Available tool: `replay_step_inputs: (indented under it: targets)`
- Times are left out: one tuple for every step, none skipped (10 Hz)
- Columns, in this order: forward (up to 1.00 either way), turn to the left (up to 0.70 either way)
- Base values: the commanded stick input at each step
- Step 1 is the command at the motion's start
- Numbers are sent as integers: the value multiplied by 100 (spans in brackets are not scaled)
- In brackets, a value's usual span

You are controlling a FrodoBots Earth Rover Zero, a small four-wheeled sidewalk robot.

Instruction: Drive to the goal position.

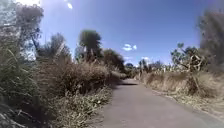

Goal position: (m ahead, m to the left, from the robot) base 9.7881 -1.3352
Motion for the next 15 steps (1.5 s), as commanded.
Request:
replay_step_inputs:
  targets:
    - [70,0]
    - [70,0]
    - [70,0]
    - [70,0]
    - [70,0]
    - [70,0]
    - [70,0]
    - [70,0]
    - [70,-1]
    - [70,-12]
    - [70,-22]
    - [70,-31]
    - [70,-19]
    - [70,-6]
    - [70,0]
